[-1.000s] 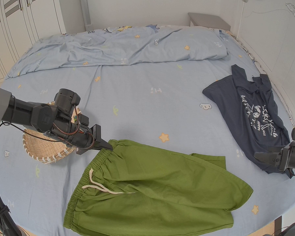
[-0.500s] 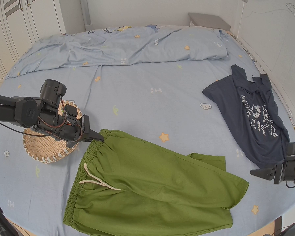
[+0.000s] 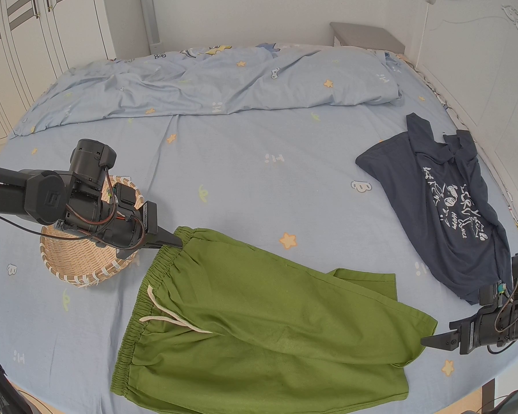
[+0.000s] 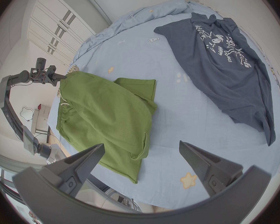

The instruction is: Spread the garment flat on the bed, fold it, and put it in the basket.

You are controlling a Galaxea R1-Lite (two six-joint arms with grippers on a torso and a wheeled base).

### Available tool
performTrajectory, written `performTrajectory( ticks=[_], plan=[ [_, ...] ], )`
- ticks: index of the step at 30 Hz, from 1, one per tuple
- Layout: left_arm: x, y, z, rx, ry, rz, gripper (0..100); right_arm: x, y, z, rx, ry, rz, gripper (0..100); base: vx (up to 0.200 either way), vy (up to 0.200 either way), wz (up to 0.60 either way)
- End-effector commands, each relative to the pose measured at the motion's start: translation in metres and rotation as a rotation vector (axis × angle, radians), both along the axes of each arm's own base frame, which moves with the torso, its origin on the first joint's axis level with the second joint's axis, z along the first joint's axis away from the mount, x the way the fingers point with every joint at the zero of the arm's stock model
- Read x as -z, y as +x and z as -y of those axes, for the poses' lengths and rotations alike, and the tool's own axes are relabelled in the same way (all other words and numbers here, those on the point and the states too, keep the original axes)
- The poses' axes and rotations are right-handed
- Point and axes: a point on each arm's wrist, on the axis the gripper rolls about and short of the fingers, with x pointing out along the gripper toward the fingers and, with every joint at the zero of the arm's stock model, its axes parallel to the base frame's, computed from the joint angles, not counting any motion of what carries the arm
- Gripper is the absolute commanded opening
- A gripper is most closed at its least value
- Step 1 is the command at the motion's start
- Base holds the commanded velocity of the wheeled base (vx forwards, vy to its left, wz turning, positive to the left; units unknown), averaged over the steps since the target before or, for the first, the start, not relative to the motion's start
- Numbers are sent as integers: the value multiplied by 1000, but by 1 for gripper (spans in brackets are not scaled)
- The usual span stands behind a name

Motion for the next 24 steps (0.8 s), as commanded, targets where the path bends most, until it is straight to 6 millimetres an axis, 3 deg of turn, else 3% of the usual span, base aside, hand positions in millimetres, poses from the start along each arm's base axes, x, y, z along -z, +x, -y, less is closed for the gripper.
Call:
performTrajectory(
  ticks=[1,13,14,24],
  plan=[
    [-1,0,0,-1,0,1,0,15,6,-4,-18,-21,-54,100,0,0,0],
    [1,1,-1,-4,0,-1,0,34,32,-8,-4,-8,-25,100,0,0,0],
    [1,1,-1,-4,0,-1,0,33,33,-8,4,-1,-20,0,0,0,0],
    [0,1,-2,-5,0,2,0,30,34,-8,39,31,-2,0,0,0,0]
  ],
)
